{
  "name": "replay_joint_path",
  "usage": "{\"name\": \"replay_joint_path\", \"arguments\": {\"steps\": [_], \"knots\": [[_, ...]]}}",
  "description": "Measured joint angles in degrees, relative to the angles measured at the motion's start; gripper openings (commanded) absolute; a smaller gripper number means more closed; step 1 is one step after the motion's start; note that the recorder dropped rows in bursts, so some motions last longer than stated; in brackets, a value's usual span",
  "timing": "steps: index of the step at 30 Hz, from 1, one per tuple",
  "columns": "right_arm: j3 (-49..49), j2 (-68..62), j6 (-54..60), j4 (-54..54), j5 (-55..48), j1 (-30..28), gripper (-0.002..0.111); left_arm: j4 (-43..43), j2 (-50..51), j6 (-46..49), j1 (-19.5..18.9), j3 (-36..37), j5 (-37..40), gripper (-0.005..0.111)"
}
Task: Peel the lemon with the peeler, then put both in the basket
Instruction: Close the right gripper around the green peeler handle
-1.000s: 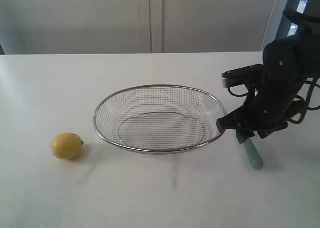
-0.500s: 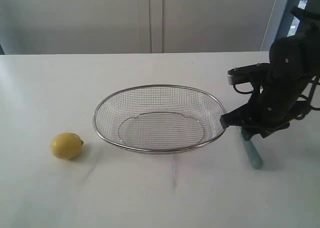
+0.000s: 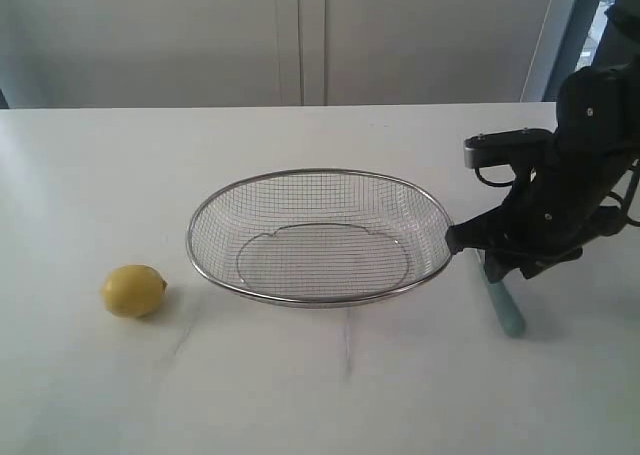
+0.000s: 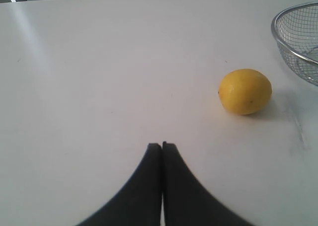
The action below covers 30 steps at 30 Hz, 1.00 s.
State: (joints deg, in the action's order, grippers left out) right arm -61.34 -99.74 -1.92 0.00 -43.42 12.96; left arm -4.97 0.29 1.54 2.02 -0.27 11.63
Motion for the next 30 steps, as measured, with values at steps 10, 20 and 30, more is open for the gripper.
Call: {"name": "replay_joint_path", "arguments": {"steps": [10,20,30], "knots": [[0.5,-5.5,0.0,0.3,0.8,0.0,0.038,0.0,0.0,0.0,0.0,0.0,0.0,0.0],[0.5,-8.8,-1.0,0.3,1.5,0.0,0.038,0.0,0.0,0.0,0.0,0.0,0.0,0.0],[0.5,-9.1,-2.0,0.3,3.6,0.0,0.038,0.0,0.0,0.0,0.0,0.0,0.0,0.0]]}}
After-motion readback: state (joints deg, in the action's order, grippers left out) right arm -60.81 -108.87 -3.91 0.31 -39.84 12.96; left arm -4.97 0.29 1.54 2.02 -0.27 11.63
